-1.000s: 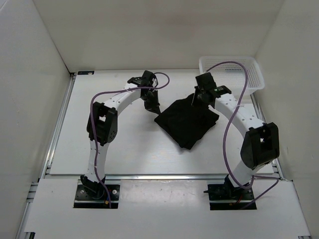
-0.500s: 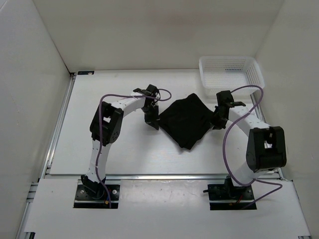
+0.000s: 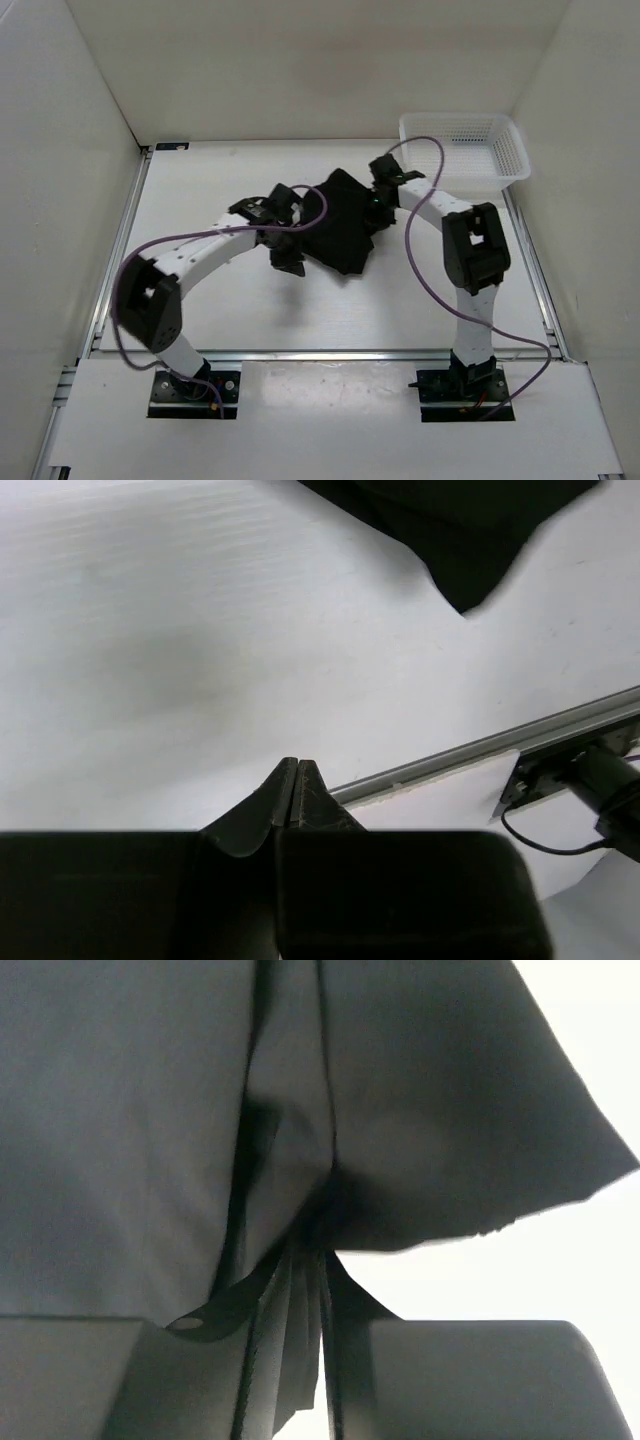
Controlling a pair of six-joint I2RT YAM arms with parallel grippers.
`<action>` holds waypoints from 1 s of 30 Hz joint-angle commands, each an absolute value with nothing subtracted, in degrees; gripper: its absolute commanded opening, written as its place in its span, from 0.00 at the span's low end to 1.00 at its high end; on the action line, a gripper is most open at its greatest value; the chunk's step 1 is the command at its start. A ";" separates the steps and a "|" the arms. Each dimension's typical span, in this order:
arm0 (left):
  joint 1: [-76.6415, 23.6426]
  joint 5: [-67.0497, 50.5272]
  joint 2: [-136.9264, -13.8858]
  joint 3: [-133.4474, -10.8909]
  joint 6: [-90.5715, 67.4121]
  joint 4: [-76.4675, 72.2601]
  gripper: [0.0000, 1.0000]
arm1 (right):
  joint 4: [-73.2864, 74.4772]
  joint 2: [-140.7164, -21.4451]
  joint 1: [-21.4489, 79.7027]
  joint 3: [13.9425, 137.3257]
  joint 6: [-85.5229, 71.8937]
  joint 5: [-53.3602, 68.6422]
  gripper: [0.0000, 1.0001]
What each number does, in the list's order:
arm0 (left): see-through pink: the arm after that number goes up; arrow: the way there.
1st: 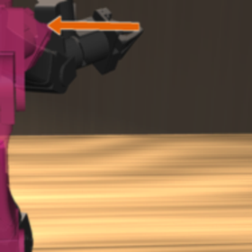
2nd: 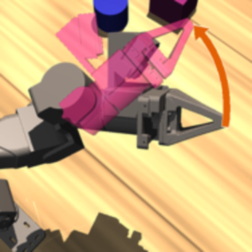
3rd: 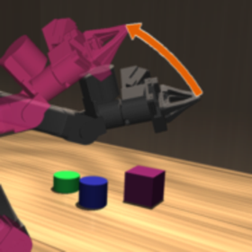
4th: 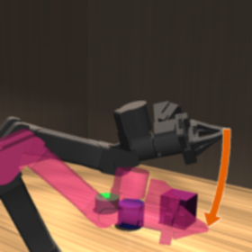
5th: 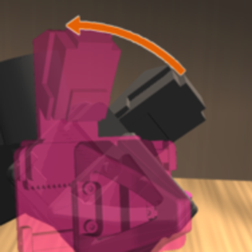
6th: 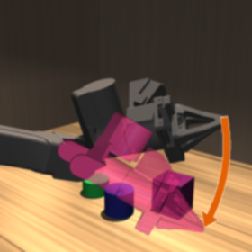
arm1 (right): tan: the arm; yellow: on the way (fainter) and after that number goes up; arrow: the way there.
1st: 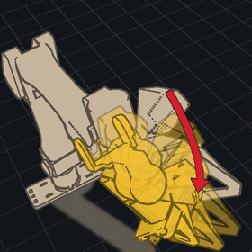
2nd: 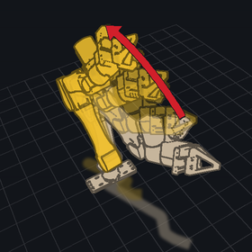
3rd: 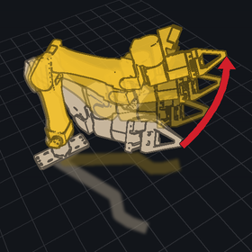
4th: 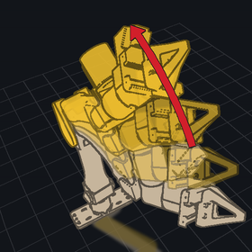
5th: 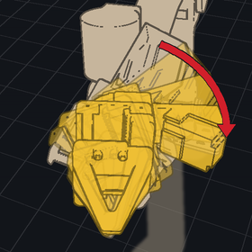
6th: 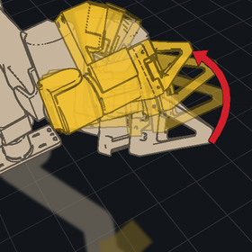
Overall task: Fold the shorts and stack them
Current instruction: Fold the shorts
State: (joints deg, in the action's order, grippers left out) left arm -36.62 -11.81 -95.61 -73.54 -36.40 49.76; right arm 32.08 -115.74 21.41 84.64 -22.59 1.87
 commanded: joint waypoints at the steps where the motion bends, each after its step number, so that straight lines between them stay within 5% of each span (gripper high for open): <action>1: -31.92 -8.18 -84.94 -70.66 -38.41 50.97 0.10 | 37.51 -119.17 27.15 95.16 -17.23 -4.51 0.23; 7: -23.56 -3.08 -82.61 -77.51 -34.46 55.02 0.10 | 32.37 -106.20 27.25 89.68 -23.81 -11.34 0.23; 11: -17.43 -0.97 -92.15 -84.19 -32.70 53.88 0.10 | 31.46 -101.87 29.00 89.81 -22.16 1.36 0.25; 18: -9.85 -5.27 -104.50 -93.77 -31.46 53.35 0.10 | 34.71 -116.77 37.26 101.76 -19.86 13.87 0.30; 23: -8.79 -5.27 -101.43 -91.50 -31.99 53.35 0.10 | 38.14 -128.39 37.27 111.70 -20.57 16.79 0.21; 30: -9.66 -8.52 -98.09 -87.28 -31.99 53.35 0.10 | 37.89 -118.32 32.89 89.27 -19.51 11.26 0.13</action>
